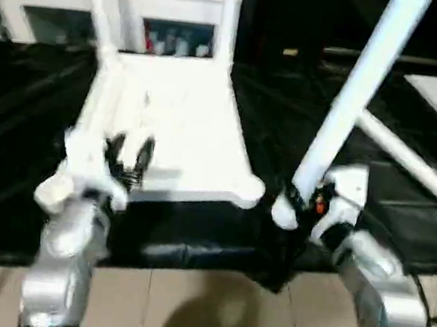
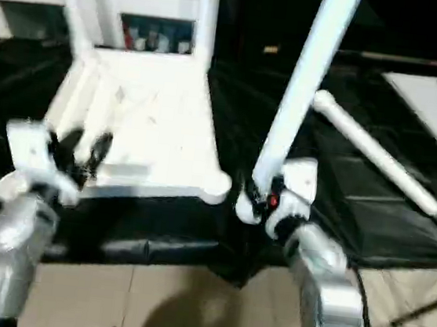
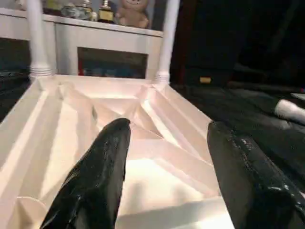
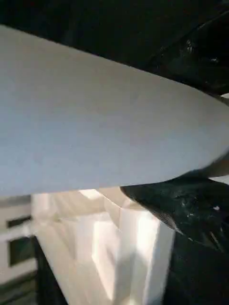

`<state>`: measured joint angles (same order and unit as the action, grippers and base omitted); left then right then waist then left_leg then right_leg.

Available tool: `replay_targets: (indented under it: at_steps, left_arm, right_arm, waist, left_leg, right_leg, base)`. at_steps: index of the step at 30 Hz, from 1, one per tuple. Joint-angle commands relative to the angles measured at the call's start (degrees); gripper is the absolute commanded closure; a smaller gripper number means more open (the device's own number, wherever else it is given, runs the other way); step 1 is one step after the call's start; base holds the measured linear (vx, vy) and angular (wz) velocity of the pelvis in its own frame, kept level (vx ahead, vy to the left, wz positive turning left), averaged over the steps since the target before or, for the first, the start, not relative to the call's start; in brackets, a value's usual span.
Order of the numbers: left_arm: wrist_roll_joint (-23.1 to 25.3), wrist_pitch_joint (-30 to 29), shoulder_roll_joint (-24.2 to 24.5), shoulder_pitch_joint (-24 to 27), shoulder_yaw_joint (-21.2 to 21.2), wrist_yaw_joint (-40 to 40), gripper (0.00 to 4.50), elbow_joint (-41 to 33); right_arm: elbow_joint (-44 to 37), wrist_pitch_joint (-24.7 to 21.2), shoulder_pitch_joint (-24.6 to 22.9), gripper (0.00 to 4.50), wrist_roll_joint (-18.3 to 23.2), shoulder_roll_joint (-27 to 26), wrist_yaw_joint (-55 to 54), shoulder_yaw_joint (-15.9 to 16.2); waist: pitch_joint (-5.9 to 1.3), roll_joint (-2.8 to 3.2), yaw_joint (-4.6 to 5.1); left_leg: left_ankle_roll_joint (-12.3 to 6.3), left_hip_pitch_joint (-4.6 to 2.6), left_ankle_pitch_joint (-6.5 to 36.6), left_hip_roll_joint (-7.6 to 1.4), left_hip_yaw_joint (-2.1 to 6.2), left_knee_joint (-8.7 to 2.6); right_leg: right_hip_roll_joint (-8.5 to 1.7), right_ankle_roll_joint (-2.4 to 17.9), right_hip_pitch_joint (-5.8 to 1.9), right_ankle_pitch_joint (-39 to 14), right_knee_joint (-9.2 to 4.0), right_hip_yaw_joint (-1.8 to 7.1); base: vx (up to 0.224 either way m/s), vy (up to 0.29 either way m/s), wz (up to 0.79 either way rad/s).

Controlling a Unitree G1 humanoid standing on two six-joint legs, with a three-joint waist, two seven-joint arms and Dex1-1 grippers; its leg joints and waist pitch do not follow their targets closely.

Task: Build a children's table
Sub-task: Pick table leg

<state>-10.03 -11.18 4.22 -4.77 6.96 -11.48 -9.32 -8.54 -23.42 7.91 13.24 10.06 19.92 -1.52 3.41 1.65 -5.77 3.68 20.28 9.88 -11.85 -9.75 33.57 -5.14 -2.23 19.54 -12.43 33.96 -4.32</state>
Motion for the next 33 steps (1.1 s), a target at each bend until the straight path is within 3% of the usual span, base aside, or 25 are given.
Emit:
replay_targets:
  at_steps: [1,2,3,4,5,6,7,10,11,12,13,16,18,19,20,21,22,24,25,26,27,28,29,31,33]
  left_arm:
    - [2.64,1.41,0.45,-0.5,-3.25,0.44,1.61,0.09]
    - [3.05,1.61,0.44,-0.4,-3.82,0.75,1.61,0.19]
    - [3.12,1.67,0.41,-0.39,-3.94,0.83,1.61,0.23]
    - [3.12,1.67,0.41,-0.39,-3.94,0.83,1.61,0.23]
    - [3.3,1.84,0.32,-0.39,-4.22,1.05,1.61,0.37]
    - [3.53,2.07,0.12,-0.39,-4.41,1.34,1.61,0.52]
    - [3.74,2.39,-0.14,-0.29,-4.46,1.55,1.61,0.62]
    - [4.64,3.31,-0.67,0.0,-4.58,1.86,1.61,0.77]
    - [4.97,3.71,-0.91,0.09,-4.53,1.85,1.61,0.83]
    - [5.04,3.81,-0.94,0.13,-4.55,1.91,1.61,0.81]
    - [5.16,3.98,-0.98,0.19,-4.58,2.01,1.61,0.79]
    - [5.68,4.13,-0.3,0.99,-4.93,3.56,1.61,-0.03]
    - [5.85,3.92,-0.33,1.54,-4.71,4.0,1.61,-0.74]
    - [5.85,3.92,-0.33,1.54,-4.71,4.0,1.61,-0.74]
    - [5.87,3.74,-0.37,1.78,-4.58,4.16,1.61,-1.04]
    - [5.87,3.74,-0.37,1.78,-4.58,4.16,1.61,-1.04]
    - [5.6,3.62,-0.37,2.29,-4.31,4.15,1.61,-1.55]
    - [5.31,3.93,-0.05,3.38,-3.77,3.79,1.61,-2.23]
    - [5.31,3.93,-0.05,3.38,-3.77,3.79,1.61,-2.23]
    - [5.41,3.97,0.18,3.7,-3.68,3.66,1.61,-2.32]
    - [5.36,4.0,0.24,3.9,-3.64,3.42,1.61,-2.47]
    - [5.5,3.87,0.51,4.43,-3.7,2.86,1.61,-2.93]
    - [5.44,3.85,0.54,4.53,-3.7,2.73,1.61,-3.08]
    - [5.17,3.39,0.67,5.2,-3.68,2.54,1.61,-4.18]
    - [5.29,3.39,0.79,5.39,-3.7,2.68,1.61,-4.65]
  right_arm:
    - [-1.05,2.23,0.53,2.64,-1.18,1.0,-0.1,-0.78]
    - [-0.99,1.97,0.5,2.64,-1.24,1.05,0.0,-1.33]
    - [-0.95,1.83,0.52,2.64,-1.18,1.03,0.02,-1.53]
    - [-0.95,1.83,0.52,2.64,-1.18,1.03,0.02,-1.53]
    - [-0.83,1.89,0.57,2.64,-1.4,1.26,0.13,-1.86]
    - [-0.92,1.73,0.51,2.64,-1.63,1.64,0.41,-1.85]
    - [-1.16,1.68,0.32,2.64,-1.86,1.91,0.54,-1.66]
    - [-1.64,2.25,-0.24,2.64,-2.17,2.19,0.56,-1.03]
    - [-1.71,2.17,-0.41,2.64,-1.4,1.91,0.74,-1.04]
    - [-1.75,2.24,-0.48,2.64,-1.22,1.97,0.99,-0.82]
    - [-1.8,2.35,-0.59,2.64,-0.93,2.09,1.41,-0.43]
    - [-1.74,2.98,-1.2,2.64,-0.85,2.55,3.75,1.87]
    - [-1.35,3.05,-1.26,2.64,-0.89,2.5,4.17,2.4]
    - [-1.35,3.05,-1.26,2.64,-0.89,2.5,4.17,2.4]
    - [-1.23,2.91,-1.28,2.64,-0.59,2.19,4.2,2.31]
    - [-1.23,2.91,-1.28,2.64,-0.59,2.19,4.2,2.31]
    - [-1.36,2.81,-1.37,2.64,-0.31,2.03,4.58,2.49]
    - [-1.69,2.83,-1.72,2.64,-0.24,2.01,5.2,2.88]
    - [-1.69,2.83,-1.72,2.64,-0.24,2.01,5.2,2.88]
    - [-1.74,2.99,-1.85,2.64,-0.31,2.08,5.38,3.01]
    - [-1.69,2.91,-1.9,2.64,-0.29,2.04,5.22,2.93]
    - [-1.45,2.86,-2.01,2.64,-0.22,1.97,4.85,2.72]
    - [-1.42,2.86,-2.01,2.64,-0.21,1.96,4.8,2.69]
    - [-1.21,3.19,-2.22,2.64,-0.11,2.06,4.71,2.68]
    - [-1.22,3.49,-2.27,2.64,-0.27,2.18,4.75,2.82]
  waist:
    - [-0.84,0.86,3.11]
    - [-1.28,2.12,1.79]
    - [-0.72,1.65,0.72]
    - [-1.29,1.96,-0.4]
    - [-2.41,-2.94,2.42]
    - [-1.17,-2.25,1.85]
    - [-1.27,-3.17,2.48]
    - [-3.54,-0.07,2.59]
    - [-4.01,3.11,6.62]
    - [-5.36,3.09,7.8]
    - [-5.91,2.83,7.25]
    - [-3.91,-0.62,6.79]
    - [-2.66,-3.57,5.66]
    - [-2.8,-5.31,4.77]
    - [-3.44,-5.48,2.79]
    - [-3.44,-5.48,2.79]
    - [-3.2,-5.02,1.89]
    - [-2.95,-3.56,0.82]
    - [-3.7,-2.44,0.39]
    - [-4.86,0.29,-0.06]
    - [-4.86,0.29,-0.06]
    - [-6.0,1.35,1.24]
    - [-6.17,0.97,1.04]
    - [-5.29,-0.71,-0.07]
    - [-5.04,-2.13,-2.06]
  left_leg:
    - [2.73,-5.93,49.72,-1.25,1.29,-5.24]
    - [2.86,1.15,56.81,-3.3,0.76,-11.02]
    - [3.31,5.62,57.11,-0.26,0.28,-11.57]
    - [1.92,4.23,53.9,0.66,-0.84,-10.32]
    - [-4.7,0.79,31.39,2.56,0.08,0.58]
    - [-7.99,3.55,11.57,2.16,3.05,12.25]
    - [-7.63,6.58,9.17,2.35,3.6,13.6]
    - [-10.27,3.43,8.02,1.1,2.38,3.95]
    - [-22.62,-7.0,12.28,-1.44,11.57,-2.66]
    - [-28.2,-10.67,11.61,-3.22,14.69,-2.09]
    - [-28.75,-10.95,6.79,-5.07,14.7,-0.75]
    - [-27.03,-6.45,5.47,-4.81,9.99,-4.53]
    - [-20.61,-4.7,17.12,0.98,4.39,-4.09]
    - [-17.17,-3.0,22.52,4.04,2.5,-2.23]
    - [-10.5,-1.81,13.88,7.82,3.2,9.71]
    - [-10.5,-1.81,13.88,7.82,3.2,9.71]
    - [-6.78,1.88,7.14,7.65,5.31,10.25]
    - [-4.88,2.99,-0.35,5.72,6.49,8.9]
    - [-4.56,4.33,-11.09,4.32,6.69,4.35]
    - [-5.73,1.8,-24.39,2.26,6.67,0.04]
    - [-5.73,1.8,-24.39,2.26,6.67,0.04]
    - [-16.21,-3.49,-40.13,-6.82,12.55,1.79]
    - [-18.43,-4.31,-45.63,-6.66,12.88,2.47]
    - [-22.56,0.96,-28.1,2.35,6.44,2.79]
    - [-17.93,5.4,-1.61,1.92,6.22,6.09]
  right_leg:
    - [1.76,-0.1,-0.19,-39.42,-7.66,-4.62]
    - [0.87,1.93,-8.6,-24.06,6.28,-3.37]
    - [1.33,1.64,-11.63,-20.49,7.38,-3.82]
    - [1.67,1.19,-10.53,-21.54,6.74,-2.22]
    - [-6.24,-0.73,-6.81,-52.87,-4.36,3.49]
    - [-14.38,7.2,-6.98,-65.61,-11.62,7.0]
    - [-13.86,7.35,-9.35,-62.62,-9.99,4.82]
    - [-6.27,10.32,-12.08,-35.72,-8.29,-2.03]
    - [3.95,5.07,-3.99,-18.5,2.62,-5.11]
    - [3.71,2.81,-0.66,-17.9,5.96,-3.39]
    - [1.86,0.45,2.51,-14.46,8.82,-0.9]
    - [0.32,-2.05,5.5,-2.09,10.84,2.06]
    - [-1.34,3.33,3.08,3.7,1.42,4.85]
    - [-1.73,1.66,-0.43,-7.68,-1.49,7.97]
    - [-7.94,8.08,-4.41,-45.8,-7.04,14.92]
    - [-7.94,8.08,-4.41,-45.8,-7.04,14.92]
    - [-5.97,12.32,-7.32,-33.18,-4.8,14.46]
    - [-5.78,20.66,-6.62,-6.47,-4.32,13.82]
    - [-2.64,20.64,-6.22,13.16,-1.43,10.02]
    - [1.55,14.26,-3.44,24.13,2.21,5.45]
    - [1.55,14.26,-3.44,24.13,2.21,5.45]
    - [-1.26,7.31,3.13,13.99,5.7,5.94]
    - [-2.44,5.84,4.17,11.16,5.21,6.52]
    - [-2.74,4.28,2.55,12.34,0.43,5.67]
    - [-13.06,6.82,-1.48,10.21,-3.03,11.0]
  base:
    - [0.02,0.014,-0.22]
    - [0.0,0.0,0.0]
    - [-0.048,0.02,-0.2]
    - [0.0,0.0,0.0]
    - [0.0,0.0,0.0]
    - [0.088,-0.036,0.43]
    - [0.137,0.035,0.41]
    - [0.167,0.047,0.54]
    - [0.192,0.06,0.68]
    - [0.209,0.027,0.49]
    - [0.207,-0.022,0.19]
    - [0.205,-0.002,0.07]
    - [0.179,-0.018,0.0]
    - [0.194,-0.12,0.18]
    - [0.194,-0.12,0.18]
    - [0.247,-0.109,0.12]
    - [0.228,-0.046,0.06]
    - [0.215,-0.026,0.14]
    - [0.175,0.024,0.2]
    - [0.175,0.024,0.2]
    - [0.092,0.035,0.05]
    - [0.061,0.05,0.03]
    - [0.061,0.05,0.03]
    - [0.016,0.135,0.09]
    - [-0.014,0.133,0.06]
